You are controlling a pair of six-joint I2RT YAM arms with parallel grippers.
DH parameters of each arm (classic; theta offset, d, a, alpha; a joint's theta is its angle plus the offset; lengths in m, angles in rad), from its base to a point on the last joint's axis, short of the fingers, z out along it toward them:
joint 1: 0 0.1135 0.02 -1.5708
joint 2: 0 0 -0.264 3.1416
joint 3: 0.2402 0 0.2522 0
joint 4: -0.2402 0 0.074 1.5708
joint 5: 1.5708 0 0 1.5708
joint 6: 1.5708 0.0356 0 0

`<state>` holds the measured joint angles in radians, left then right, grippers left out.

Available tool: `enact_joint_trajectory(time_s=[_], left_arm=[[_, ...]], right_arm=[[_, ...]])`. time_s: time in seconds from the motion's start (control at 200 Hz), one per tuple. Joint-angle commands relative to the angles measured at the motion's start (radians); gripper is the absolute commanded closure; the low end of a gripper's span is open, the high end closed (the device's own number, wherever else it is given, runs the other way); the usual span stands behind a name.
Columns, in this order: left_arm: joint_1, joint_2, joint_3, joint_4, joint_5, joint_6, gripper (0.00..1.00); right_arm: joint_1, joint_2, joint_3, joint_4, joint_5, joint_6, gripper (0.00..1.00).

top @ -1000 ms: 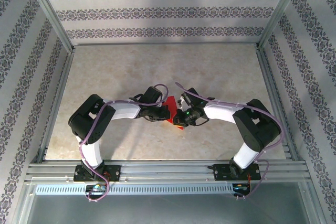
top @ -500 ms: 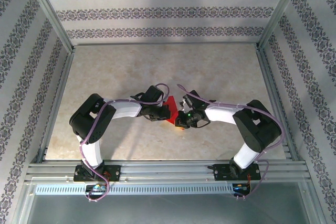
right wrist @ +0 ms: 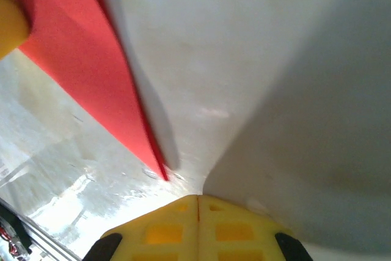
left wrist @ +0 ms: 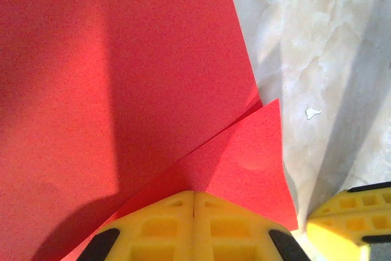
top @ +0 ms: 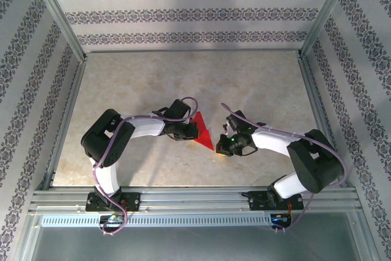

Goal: Fold a paper plane with a square sheet of paper (fold left side to right side)
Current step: Third fold the triangle at the center of the table, then fourth fold the wing at the center of the table.

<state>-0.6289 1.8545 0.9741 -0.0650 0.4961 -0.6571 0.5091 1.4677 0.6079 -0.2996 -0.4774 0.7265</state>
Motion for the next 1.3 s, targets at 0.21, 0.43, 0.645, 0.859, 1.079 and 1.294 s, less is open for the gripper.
enact_joint_trajectory(time_s=[0.21, 0.43, 0.645, 0.859, 1.079, 1.294], left_arm=[[0.003, 0.072, 0.058, -0.119, -0.02, 0.17, 1.0], [0.004, 0.08, 0.142, -0.193, -0.021, 0.293, 1.0], [0.034, 0.019, 0.24, -0.216, 0.016, 0.296, 0.91], [0.109, -0.143, 0.146, -0.133, -0.029, 0.206, 0.76], [0.172, -0.315, -0.072, 0.032, -0.184, 0.071, 0.62], [0.187, -0.336, -0.117, 0.054, -0.227, 0.037, 0.55]], right_arm=[[-0.102, -0.185, 0.018, -0.096, 0.058, -0.115, 0.82], [-0.178, -0.223, 0.003, -0.006, 0.015, -0.196, 0.71], [-0.203, -0.19, 0.013, 0.138, -0.069, -0.289, 0.69], [-0.165, -0.053, 0.058, 0.278, -0.125, -0.356, 0.68], [-0.127, 0.118, 0.113, 0.388, -0.167, -0.374, 0.65], [-0.115, 0.23, 0.141, 0.426, -0.159, -0.37, 0.64]])
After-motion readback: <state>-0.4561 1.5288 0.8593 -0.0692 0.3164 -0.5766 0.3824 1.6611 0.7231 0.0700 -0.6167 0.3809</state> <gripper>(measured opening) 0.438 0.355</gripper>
